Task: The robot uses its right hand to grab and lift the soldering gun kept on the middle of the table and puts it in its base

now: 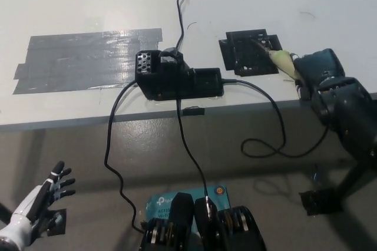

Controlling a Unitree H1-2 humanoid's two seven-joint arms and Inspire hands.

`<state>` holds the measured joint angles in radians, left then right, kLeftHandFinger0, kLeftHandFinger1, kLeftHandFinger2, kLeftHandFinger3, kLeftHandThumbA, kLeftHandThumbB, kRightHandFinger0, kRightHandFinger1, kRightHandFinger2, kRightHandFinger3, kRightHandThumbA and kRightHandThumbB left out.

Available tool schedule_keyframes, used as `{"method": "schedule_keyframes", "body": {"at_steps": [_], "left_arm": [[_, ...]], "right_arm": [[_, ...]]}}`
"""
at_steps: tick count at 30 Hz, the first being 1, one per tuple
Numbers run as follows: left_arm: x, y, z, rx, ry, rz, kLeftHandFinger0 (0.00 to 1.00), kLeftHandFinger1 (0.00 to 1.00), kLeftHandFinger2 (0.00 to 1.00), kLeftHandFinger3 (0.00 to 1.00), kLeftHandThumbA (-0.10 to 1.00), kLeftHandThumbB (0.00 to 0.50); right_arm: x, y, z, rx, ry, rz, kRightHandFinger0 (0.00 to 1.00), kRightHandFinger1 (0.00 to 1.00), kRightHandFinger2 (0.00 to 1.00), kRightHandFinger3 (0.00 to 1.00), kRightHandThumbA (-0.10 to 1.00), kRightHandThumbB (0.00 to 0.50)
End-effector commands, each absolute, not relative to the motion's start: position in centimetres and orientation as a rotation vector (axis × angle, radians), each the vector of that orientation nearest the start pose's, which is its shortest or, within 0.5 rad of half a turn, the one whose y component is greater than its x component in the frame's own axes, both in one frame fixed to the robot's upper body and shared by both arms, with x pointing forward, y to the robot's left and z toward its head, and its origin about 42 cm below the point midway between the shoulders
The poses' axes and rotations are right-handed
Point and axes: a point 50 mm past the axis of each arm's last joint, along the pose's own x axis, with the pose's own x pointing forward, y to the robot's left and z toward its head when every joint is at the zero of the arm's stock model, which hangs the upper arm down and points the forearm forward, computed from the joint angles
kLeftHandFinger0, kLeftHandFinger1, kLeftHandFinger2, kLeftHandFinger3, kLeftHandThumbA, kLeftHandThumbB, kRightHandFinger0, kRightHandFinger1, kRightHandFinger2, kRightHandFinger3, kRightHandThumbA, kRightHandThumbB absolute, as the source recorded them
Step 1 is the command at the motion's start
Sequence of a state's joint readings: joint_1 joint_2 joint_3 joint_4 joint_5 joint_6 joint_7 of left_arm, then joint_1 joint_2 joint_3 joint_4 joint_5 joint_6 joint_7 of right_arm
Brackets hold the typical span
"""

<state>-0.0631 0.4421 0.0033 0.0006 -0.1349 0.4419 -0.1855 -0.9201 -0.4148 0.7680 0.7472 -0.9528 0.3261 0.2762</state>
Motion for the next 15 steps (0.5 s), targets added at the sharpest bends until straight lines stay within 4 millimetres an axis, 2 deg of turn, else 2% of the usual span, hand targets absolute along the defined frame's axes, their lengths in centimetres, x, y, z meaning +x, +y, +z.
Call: {"method": "schedule_keyframes", "body": {"at_steps": [1, 2, 3, 4, 5, 6, 7, 8, 9, 10, 11, 12, 14, 15], "left_arm": [[30.2, 35.8, 12.9, 0.343, 0.357, -0.139, 0.84, 0.92, 0.96, 0.97, 1.0, 0.021], [30.2, 35.8, 12.9, 0.342, 0.355, -0.14, 0.84, 0.92, 0.96, 0.97, 1.0, 0.021], [30.0, 35.8, 12.7, 0.343, 0.362, -0.141, 0.85, 0.91, 0.94, 0.96, 1.0, 0.022], [29.8, 35.8, 12.6, 0.349, 0.37, -0.14, 0.86, 0.92, 0.94, 0.97, 1.0, 0.016], [29.8, 35.9, 12.6, 0.347, 0.37, -0.139, 0.86, 0.92, 0.94, 0.97, 1.0, 0.023], [29.9, 36.0, 12.7, 0.347, 0.368, -0.138, 0.86, 0.91, 0.94, 0.97, 1.0, 0.024], [30.0, 36.0, 12.7, 0.341, 0.359, -0.135, 0.84, 0.9, 0.94, 0.96, 1.0, 0.017], [30.0, 36.0, 12.7, 0.345, 0.354, -0.139, 0.84, 0.9, 0.94, 0.95, 1.0, 0.008], [30.0, 35.9, 12.7, 0.345, 0.353, -0.138, 0.84, 0.9, 0.94, 0.95, 1.0, 0.008], [30.0, 35.9, 12.7, 0.346, 0.353, -0.138, 0.84, 0.91, 0.94, 0.95, 1.0, 0.003], [29.8, 36.0, 12.7, 0.345, 0.357, -0.135, 0.84, 0.91, 0.94, 0.95, 1.0, 0.011], [29.8, 36.0, 12.6, 0.345, 0.36, -0.132, 0.84, 0.9, 0.94, 0.94, 1.0, 0.023], [29.4, 36.0, 12.4, 0.346, 0.379, -0.127, 0.84, 0.9, 0.94, 0.95, 1.0, 0.023], [29.3, 36.0, 12.3, 0.348, 0.379, -0.131, 0.84, 0.9, 0.94, 0.95, 1.0, 0.019]], "right_arm": [[50.3, -26.5, 16.9, -1.823, 0.28, 0.313, 0.0, 0.17, 0.36, 0.32, 0.25, 0.0], [50.2, -26.5, 17.2, -1.797, 0.217, 0.29, 0.0, 0.23, 0.45, 0.31, 0.17, 0.0], [50.0, -26.7, 17.4, -1.757, 0.16, 0.268, 0.0, 0.31, 0.58, 0.22, 0.07, 0.0], [49.9, -26.7, 18.0, -1.685, 0.068, 0.229, 0.0, 0.4, 0.71, 0.18, -0.09, 0.014], [50.1, -26.7, 18.5, -1.673, 0.035, 0.212, 0.0, 0.46, 0.79, 0.25, -0.1, 0.003], [50.2, -26.6, 18.7, -1.666, 0.017, 0.203, 0.0, 0.49, 0.8, 0.35, -0.1, 0.0], [50.4, -26.7, 20.2, -1.655, -0.085, 0.167, 0.06, 0.57, 0.87, 0.52, -0.1, 0.002], [50.5, -26.8, 21.3, -1.621, -0.192, 0.114, 0.05, 0.55, 0.83, 0.56, -0.1, 0.002], [50.6, -26.9, 21.8, -1.616, -0.225, 0.113, 0.05, 0.54, 0.83, 0.64, -0.1, 0.0], [50.7, -26.9, 22.1, -1.597, -0.242, 0.102, 0.06, 0.53, 0.82, 0.78, -0.08, 0.047], [50.9, -26.9, 23.2, -1.57, -0.273, 0.062, 0.14, 0.61, 0.83, 0.65, -0.02, 0.051], [50.9, -26.9, 23.4, -1.564, -0.277, 0.06, 0.12, 0.57, 0.81, 0.53, -0.09, 0.002], [51.3, -26.9, 24.6, -1.559, -0.297, 0.037, 0.05, 0.48, 0.78, 0.52, 0.03, 0.001], [51.6, -27.0, 25.5, -1.562, -0.335, 0.019, 0.01, 0.43, 0.76, 0.49, -0.01, 0.005]]}}
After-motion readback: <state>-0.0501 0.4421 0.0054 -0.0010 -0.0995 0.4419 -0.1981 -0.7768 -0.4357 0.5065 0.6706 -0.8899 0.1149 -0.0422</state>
